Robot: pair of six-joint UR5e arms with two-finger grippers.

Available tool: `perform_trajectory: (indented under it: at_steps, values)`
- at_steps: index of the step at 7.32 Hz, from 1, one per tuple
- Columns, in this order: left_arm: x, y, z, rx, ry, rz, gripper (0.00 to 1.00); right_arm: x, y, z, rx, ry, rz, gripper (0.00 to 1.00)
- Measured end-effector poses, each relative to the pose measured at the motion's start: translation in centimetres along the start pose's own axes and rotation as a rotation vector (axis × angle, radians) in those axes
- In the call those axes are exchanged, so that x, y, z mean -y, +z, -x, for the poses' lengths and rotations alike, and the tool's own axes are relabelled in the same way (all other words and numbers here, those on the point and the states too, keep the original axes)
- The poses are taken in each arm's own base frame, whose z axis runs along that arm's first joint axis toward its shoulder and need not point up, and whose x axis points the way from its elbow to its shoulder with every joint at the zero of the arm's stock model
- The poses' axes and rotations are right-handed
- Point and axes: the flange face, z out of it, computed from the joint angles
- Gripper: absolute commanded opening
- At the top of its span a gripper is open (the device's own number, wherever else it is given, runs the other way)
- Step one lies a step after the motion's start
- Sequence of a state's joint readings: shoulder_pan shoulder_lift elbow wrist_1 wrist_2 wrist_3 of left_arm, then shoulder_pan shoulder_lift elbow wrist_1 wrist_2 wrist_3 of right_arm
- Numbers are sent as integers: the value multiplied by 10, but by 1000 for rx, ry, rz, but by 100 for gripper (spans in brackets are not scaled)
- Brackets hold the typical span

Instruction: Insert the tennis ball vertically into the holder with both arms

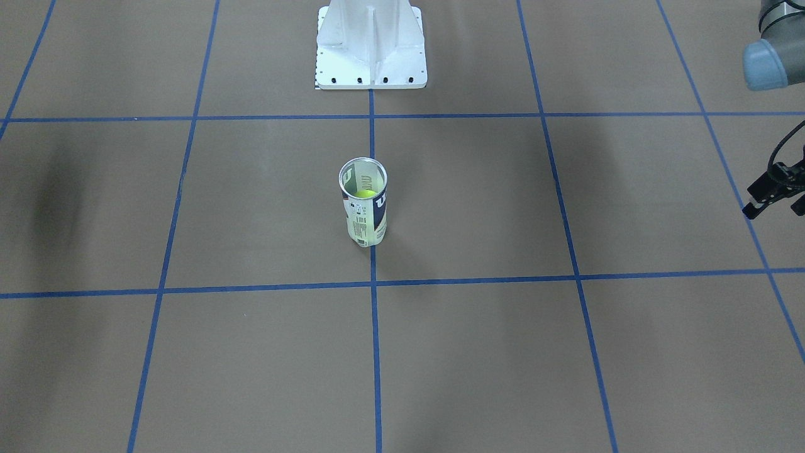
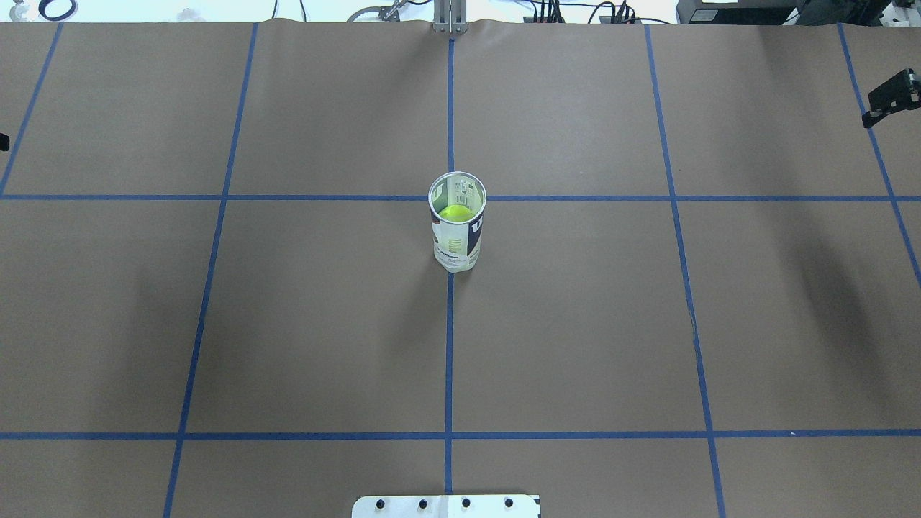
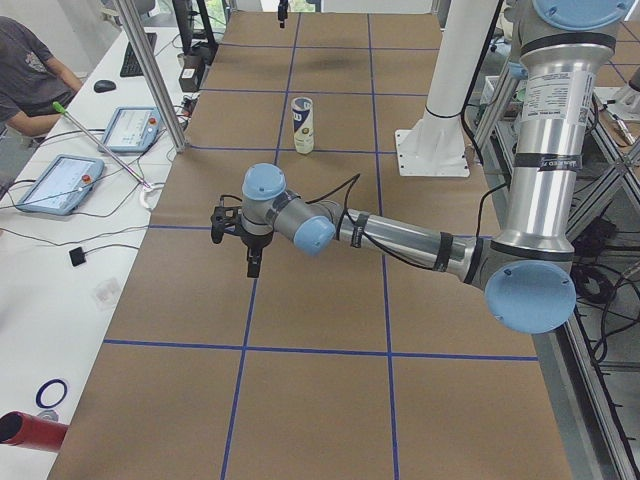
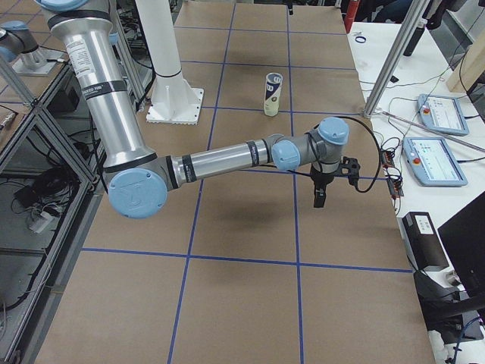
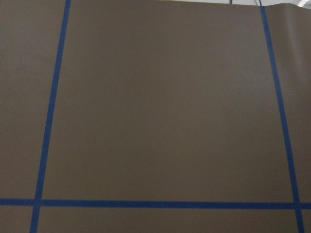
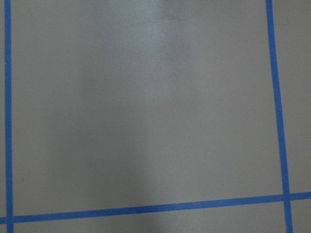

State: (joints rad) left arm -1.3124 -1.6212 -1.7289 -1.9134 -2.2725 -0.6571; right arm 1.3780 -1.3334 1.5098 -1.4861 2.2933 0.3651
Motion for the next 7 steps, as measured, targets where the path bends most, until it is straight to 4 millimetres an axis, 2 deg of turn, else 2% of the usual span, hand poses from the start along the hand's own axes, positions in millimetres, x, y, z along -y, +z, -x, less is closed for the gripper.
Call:
perform_trajectory:
  at_steps: [1,3,6,7]
  values:
    - [-8,0,7,-11,0,40,99,-10,4,-20,-4,-32,11,99]
    - [-17,-1,16,-37,-4,88,99,-22,8,-39,-6,-97,23,99]
    - [-24,-3,35,-30,-37,101,99,-28,9,-42,27,-130,32,99]
    - [-26,-2,48,-15,-63,110,99,-28,7,-40,34,-138,30,99]
